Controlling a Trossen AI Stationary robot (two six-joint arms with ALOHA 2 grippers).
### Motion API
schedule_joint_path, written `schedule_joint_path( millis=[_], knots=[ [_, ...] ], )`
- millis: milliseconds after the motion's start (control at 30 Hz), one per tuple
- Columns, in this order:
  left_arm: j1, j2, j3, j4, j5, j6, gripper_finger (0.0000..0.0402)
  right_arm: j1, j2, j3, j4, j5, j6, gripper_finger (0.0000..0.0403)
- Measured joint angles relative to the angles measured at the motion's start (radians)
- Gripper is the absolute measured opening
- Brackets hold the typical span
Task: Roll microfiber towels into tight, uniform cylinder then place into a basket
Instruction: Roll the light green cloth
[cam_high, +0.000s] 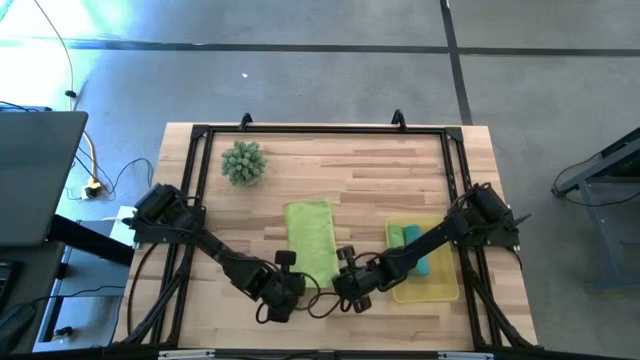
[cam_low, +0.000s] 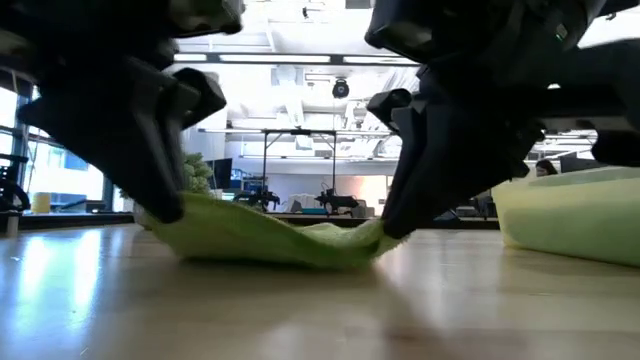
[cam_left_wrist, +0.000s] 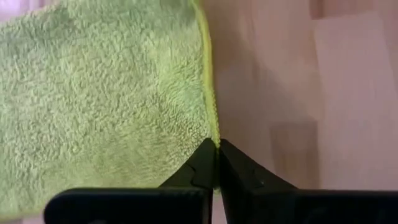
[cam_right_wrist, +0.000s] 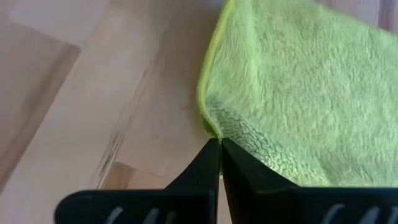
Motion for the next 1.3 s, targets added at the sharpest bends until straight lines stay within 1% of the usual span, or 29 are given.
schedule_joint_path(
  millis=[100,233,333,467,600,767,833,900,967,1033,1200,1300],
  knots=[
    [-0.002,-0.006,0.008,-0.017,-0.006,-0.022,0.0002,-0.014,-0.011,0.000,-0.008,-0.005,0.029,0.0001],
    [0.001,-0.011,0.013,-0.041,-0.056,-0.033,0.0005,-0.042,-0.037,0.002,-0.023,-0.004,0.044,0.0001],
    [0.006,-0.011,0.013,-0.080,-0.078,-0.081,0.0004,-0.067,-0.051,0.002,-0.040,-0.003,0.064,0.0001],
    [0.015,-0.011,0.013,-0.149,-0.147,-0.141,0.0004,-0.105,-0.058,0.002,-0.060,-0.004,0.070,0.0001],
    [0.032,-0.011,0.013,-0.168,-0.159,-0.157,0.0004,-0.138,-0.048,0.002,-0.072,-0.024,0.086,0.0000],
    [0.062,0.000,0.013,-0.165,-0.160,-0.159,0.0005,-0.172,-0.048,0.002,-0.106,-0.106,0.151,0.0000],
    [0.072,0.009,0.013,-0.167,-0.137,-0.152,0.0005,-0.183,-0.048,0.002,-0.112,-0.182,0.210,0.0000],
    [0.079,0.017,0.013,-0.167,-0.129,-0.151,0.0005,-0.191,-0.049,0.002,-0.113,-0.279,0.261,0.0000],
    [0.082,0.016,0.013,-0.170,-0.129,-0.151,0.0005,-0.194,-0.053,0.002,-0.106,-0.347,0.279,0.0000],
    [0.083,0.016,0.013,-0.170,-0.121,-0.152,0.0005,-0.193,-0.057,0.003,-0.096,-0.364,0.279,0.0000],
    [0.073,0.016,0.013,-0.182,-0.121,-0.165,0.0005,-0.208,-0.057,0.003,-0.083,-0.358,0.248,0.0000],
    [0.067,0.016,0.013,-0.211,-0.131,-0.201,0.0005,-0.230,-0.057,0.003,-0.082,-0.342,0.250,0.0000]
  ],
)
